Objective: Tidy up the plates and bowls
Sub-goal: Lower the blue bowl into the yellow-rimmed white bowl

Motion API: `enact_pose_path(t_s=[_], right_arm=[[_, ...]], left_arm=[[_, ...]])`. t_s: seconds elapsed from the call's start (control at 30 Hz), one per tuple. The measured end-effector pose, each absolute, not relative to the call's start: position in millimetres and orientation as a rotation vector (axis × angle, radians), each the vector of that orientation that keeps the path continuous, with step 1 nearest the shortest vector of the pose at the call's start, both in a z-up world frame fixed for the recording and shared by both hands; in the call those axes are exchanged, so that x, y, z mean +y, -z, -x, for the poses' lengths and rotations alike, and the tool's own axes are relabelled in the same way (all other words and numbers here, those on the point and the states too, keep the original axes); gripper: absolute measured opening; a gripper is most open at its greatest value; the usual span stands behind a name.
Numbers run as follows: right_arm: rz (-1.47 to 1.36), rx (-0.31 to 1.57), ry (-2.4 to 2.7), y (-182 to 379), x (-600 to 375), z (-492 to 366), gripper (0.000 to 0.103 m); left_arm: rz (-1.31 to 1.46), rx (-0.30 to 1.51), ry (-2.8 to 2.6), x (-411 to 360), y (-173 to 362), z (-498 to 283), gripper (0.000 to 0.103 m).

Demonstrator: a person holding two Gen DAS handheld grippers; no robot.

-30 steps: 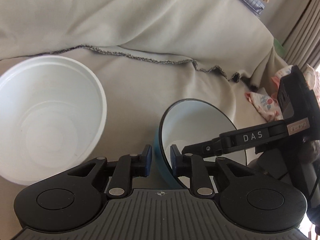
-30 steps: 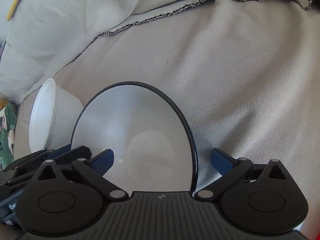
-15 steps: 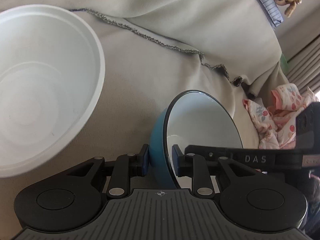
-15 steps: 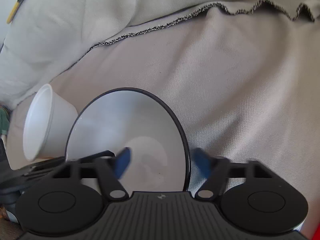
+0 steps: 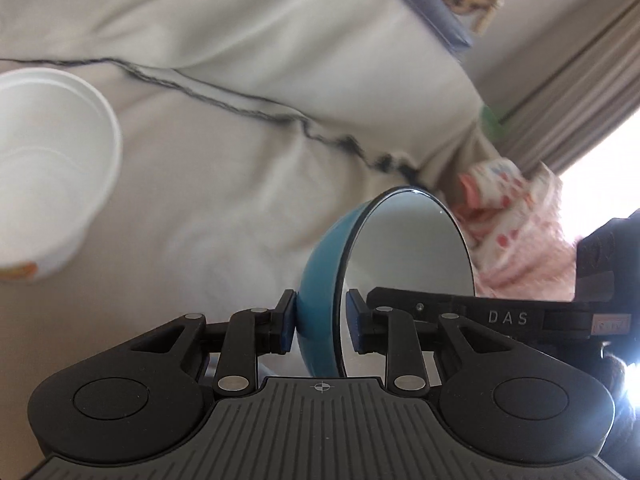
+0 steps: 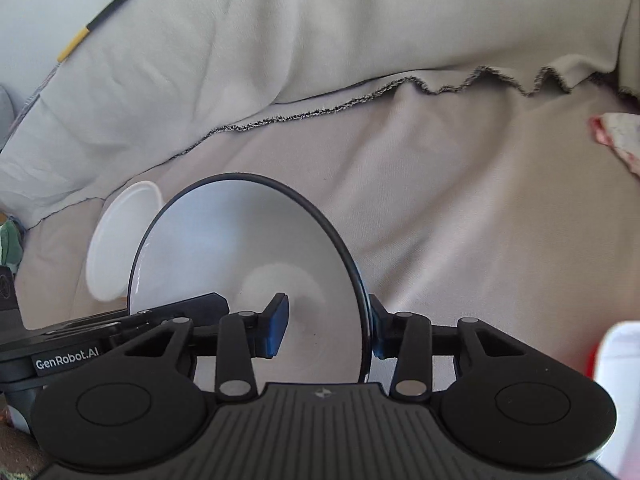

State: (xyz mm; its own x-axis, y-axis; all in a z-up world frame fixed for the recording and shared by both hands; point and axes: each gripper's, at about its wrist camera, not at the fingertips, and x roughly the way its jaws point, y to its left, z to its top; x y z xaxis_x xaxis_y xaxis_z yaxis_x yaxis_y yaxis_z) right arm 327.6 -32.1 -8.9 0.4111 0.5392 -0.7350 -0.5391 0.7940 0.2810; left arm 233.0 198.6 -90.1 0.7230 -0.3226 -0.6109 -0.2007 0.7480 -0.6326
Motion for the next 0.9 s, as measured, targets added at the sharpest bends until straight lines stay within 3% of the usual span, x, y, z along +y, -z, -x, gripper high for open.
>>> enact_pose_path(t_s=[0.4,0.9], right_arm=[[-0.055,0.993,-0.578,42,-128,-267,0.041],[-0.148,0.852,-0.672,68,-158,-272,0.039]], left_arm=[[0.58,0.952,0.17,90,117,-224,0.029],[0.561,0.918,0.018,74,108,-217,0.028]])
